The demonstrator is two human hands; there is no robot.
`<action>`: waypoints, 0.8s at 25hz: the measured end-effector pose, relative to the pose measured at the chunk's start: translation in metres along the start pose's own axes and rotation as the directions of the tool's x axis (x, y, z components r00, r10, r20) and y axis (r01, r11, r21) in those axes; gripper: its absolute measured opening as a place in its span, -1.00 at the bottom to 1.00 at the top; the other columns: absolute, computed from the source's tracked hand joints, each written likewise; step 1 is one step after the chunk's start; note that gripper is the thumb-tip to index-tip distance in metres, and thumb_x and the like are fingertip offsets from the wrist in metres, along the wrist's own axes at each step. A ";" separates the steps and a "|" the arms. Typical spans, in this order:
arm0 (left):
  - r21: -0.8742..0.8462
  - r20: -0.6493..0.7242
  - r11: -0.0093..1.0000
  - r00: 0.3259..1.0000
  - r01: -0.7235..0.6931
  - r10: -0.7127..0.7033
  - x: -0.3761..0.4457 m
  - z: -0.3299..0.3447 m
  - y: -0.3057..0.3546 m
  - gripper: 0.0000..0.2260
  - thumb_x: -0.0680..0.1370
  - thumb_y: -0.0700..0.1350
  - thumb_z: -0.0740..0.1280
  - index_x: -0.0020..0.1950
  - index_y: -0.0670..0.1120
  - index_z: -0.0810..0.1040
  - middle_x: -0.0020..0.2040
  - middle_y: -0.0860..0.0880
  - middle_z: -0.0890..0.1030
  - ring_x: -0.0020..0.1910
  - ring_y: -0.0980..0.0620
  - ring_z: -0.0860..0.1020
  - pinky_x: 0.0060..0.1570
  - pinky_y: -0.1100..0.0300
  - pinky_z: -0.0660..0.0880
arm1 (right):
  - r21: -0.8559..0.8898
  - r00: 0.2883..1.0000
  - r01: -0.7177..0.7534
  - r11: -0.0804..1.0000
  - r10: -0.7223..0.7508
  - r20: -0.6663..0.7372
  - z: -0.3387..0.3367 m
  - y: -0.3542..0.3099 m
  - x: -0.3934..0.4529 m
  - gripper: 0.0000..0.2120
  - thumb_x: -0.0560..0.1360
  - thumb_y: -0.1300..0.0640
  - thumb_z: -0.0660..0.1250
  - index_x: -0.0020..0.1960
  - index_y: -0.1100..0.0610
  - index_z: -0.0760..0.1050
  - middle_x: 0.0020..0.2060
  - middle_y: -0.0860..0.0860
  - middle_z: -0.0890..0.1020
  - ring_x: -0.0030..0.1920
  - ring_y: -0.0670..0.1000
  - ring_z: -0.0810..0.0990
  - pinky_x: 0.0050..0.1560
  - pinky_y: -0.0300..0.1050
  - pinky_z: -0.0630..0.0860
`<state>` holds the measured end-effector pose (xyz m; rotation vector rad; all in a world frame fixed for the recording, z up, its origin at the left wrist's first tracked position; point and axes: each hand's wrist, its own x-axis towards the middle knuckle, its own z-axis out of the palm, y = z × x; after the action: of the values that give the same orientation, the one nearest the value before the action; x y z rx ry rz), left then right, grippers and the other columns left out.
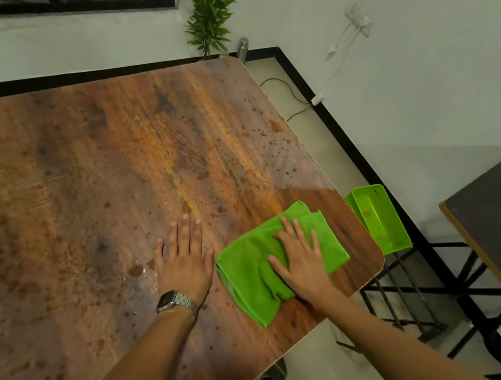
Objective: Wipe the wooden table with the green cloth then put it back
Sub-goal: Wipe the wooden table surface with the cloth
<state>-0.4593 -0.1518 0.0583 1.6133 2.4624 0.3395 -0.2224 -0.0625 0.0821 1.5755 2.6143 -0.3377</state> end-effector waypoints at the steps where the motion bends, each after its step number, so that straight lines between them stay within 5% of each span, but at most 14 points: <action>1: -0.002 0.008 1.000 1.000 0.001 -0.001 0.000 -0.001 0.000 -0.47 0.57 0.11 0.04 0.51 -0.05 0.21 0.54 -0.06 0.19 0.50 -0.08 0.17 0.37 -0.14 0.11 | -0.035 0.999 -0.037 0.999 0.037 0.005 0.000 0.017 -0.013 -0.44 0.56 -0.36 -0.06 0.48 -0.15 0.15 0.58 -0.06 -0.05 0.57 0.01 -0.17 0.50 0.32 -0.15; 9: 0.036 0.055 0.998 0.998 -0.045 0.043 0.018 -0.001 -0.003 -0.43 0.56 0.16 0.03 0.53 -0.03 0.14 0.55 -0.05 0.14 0.51 -0.06 0.13 0.40 -0.13 0.07 | 0.007 0.946 -0.322 0.947 0.322 -0.033 -0.017 0.072 0.031 -0.33 0.50 -0.40 -0.16 0.53 -0.16 0.03 0.58 -0.05 -0.03 0.57 0.06 -0.13 0.47 0.37 -0.14; 14: 0.050 0.057 0.998 0.998 -0.034 0.032 0.062 -0.004 -0.007 -0.43 0.57 0.21 0.00 0.53 0.01 0.17 0.54 -0.03 0.18 0.50 -0.03 0.11 0.40 -0.09 0.06 | 0.011 0.955 -0.294 0.956 0.294 -0.027 -0.033 0.059 0.166 -0.31 0.49 -0.42 -0.20 0.55 -0.17 -0.07 0.58 0.06 -0.04 0.56 0.16 -0.08 0.47 0.38 -0.09; 20: 0.015 -0.013 1.000 1.000 0.013 -0.013 0.118 -0.019 -0.015 -0.47 0.57 0.12 0.00 0.52 -0.03 0.19 0.51 -0.05 0.25 0.48 -0.04 0.23 0.36 -0.01 0.08 | 0.002 0.990 -0.139 0.990 0.139 0.006 -0.032 -0.043 0.266 -0.37 0.57 -0.33 -0.14 0.56 -0.14 -0.15 0.58 0.08 -0.13 0.55 0.19 -0.19 0.45 0.40 -0.19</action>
<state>-0.5240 -0.0512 0.0697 1.6058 2.4898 0.3310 -0.3839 0.1556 0.0736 1.7428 2.4834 -0.3348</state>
